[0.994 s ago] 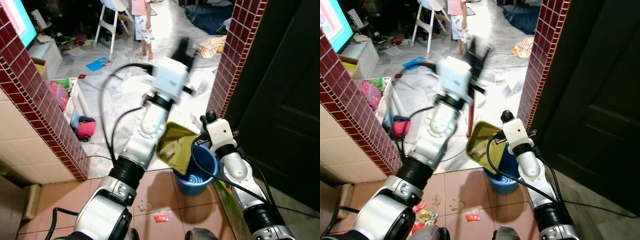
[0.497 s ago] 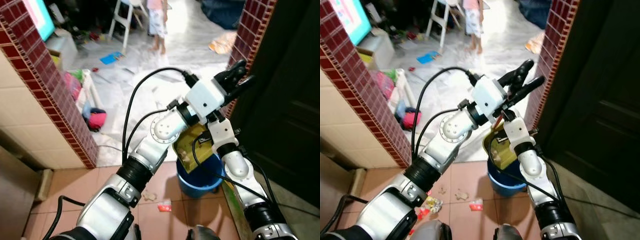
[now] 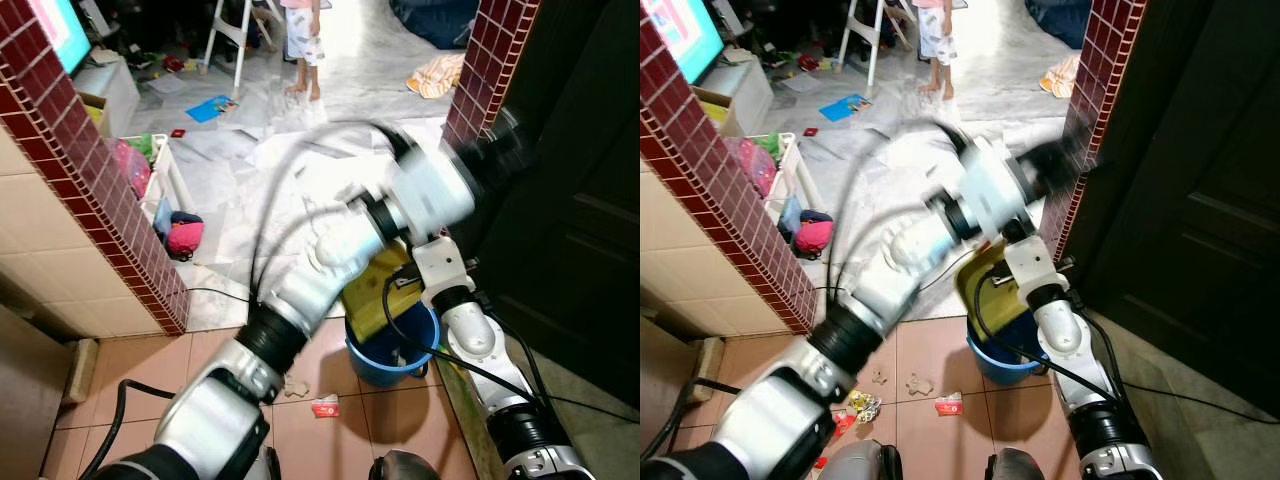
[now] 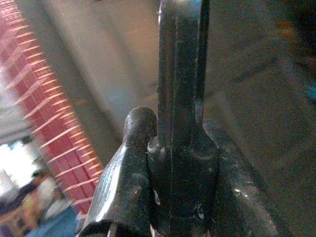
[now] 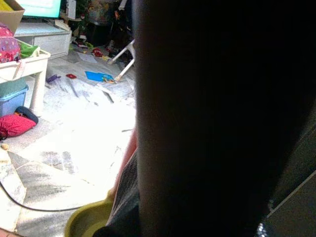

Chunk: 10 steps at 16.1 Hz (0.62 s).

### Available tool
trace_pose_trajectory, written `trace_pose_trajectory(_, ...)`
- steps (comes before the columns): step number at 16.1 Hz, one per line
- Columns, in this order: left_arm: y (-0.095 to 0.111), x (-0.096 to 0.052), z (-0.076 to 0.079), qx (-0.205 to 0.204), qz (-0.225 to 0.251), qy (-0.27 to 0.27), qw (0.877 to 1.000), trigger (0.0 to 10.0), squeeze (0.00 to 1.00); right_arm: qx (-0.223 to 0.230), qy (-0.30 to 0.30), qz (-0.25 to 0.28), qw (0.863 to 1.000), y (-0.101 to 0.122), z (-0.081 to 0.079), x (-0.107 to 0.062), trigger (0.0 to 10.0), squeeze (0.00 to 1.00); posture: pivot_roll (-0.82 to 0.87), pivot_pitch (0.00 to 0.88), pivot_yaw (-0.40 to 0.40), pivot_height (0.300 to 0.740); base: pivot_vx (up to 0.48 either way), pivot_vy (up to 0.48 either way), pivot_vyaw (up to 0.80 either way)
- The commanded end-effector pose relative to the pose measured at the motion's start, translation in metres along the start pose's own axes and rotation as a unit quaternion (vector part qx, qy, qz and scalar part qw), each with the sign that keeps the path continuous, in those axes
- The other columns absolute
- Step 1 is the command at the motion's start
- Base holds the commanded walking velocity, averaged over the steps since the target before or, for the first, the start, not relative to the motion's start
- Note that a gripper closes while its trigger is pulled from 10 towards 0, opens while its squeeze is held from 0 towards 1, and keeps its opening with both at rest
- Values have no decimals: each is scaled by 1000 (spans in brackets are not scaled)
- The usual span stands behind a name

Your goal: Sweep floor

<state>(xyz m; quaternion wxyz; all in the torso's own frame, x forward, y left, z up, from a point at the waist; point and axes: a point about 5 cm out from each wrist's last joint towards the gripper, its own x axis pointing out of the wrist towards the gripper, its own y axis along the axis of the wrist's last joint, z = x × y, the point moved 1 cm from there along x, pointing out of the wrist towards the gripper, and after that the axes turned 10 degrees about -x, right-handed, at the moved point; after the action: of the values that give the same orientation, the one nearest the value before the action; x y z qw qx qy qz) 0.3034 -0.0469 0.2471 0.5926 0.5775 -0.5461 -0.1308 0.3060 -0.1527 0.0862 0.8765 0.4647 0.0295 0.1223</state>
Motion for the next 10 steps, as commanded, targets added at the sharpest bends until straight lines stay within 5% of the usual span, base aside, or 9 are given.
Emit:
trace_pose_trajectory(1,43,19,-20,13,79,41,996,10000,0,-11,0,31,999,12,3,6,10000,0,-83,0,40,740,0,0,0)
trace_pose_trajectory(2,47,18,-27,11,85,57,995,10000,0,-11,1,30,999,12,3,6,10000,0,-83,0,40,740,0,0,0)
trace_pose_trajectory(3,65,15,-54,16,108,117,987,10000,0,-9,9,27,1000,10,0,6,10000,0,-73,0,34,740,0,0,0)
trace_pose_trajectory(4,75,12,-65,23,120,142,982,10000,0,-8,13,26,1000,10,-1,7,10000,0,-70,0,32,740,0,0,0)
trace_pose_trajectory(7,121,-5,-113,77,166,244,952,10000,0,-6,42,20,999,8,-11,8,10000,0,-54,0,18,740,0,0,0)
trace_pose_trajectory(9,131,-13,-124,92,167,276,942,10000,0,-5,52,19,998,7,-14,8,10000,0,-47,0,14,740,0,0,0)
trace_pose_trajectory(10,137,-29,-140,113,156,319,928,10000,0,-5,67,18,998,7,-18,7,10000,0,-47,0,14,740,0,0,0)
